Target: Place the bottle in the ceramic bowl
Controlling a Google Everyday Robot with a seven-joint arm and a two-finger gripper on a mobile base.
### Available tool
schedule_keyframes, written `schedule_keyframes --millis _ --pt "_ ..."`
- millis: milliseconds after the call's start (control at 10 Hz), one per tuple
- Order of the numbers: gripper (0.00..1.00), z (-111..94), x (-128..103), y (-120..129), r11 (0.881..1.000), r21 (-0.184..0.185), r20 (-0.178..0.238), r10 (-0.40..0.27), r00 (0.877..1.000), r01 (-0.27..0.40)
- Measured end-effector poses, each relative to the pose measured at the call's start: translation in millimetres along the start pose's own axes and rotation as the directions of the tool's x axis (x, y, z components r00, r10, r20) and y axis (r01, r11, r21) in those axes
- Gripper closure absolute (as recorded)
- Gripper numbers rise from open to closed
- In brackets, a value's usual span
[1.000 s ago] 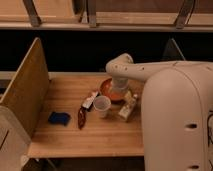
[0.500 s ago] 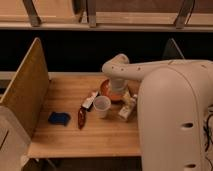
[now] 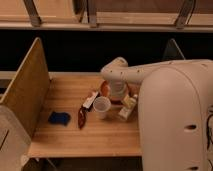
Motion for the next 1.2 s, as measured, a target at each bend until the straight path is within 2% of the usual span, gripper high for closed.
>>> schedule_keyframes --millis 600,800,1000,1200 --pt "0.2 0.5 -0.4 1.6 1.0 -0.006 0.0 0.001 1.0 -0.001" --pt "0.2 8.4 -0.3 -0.3 0.998 -0.051 -0.027 0.029 0.999 -0.031" --pt "0.2 17.6 -5.1 -24.7 0.993 -0.076 -0.055 0.088 0.995 -0.092" --pt "0.2 25.3 -12.7 -55.7 0.982 -0.085 -0.083 0.161 0.983 -0.168"
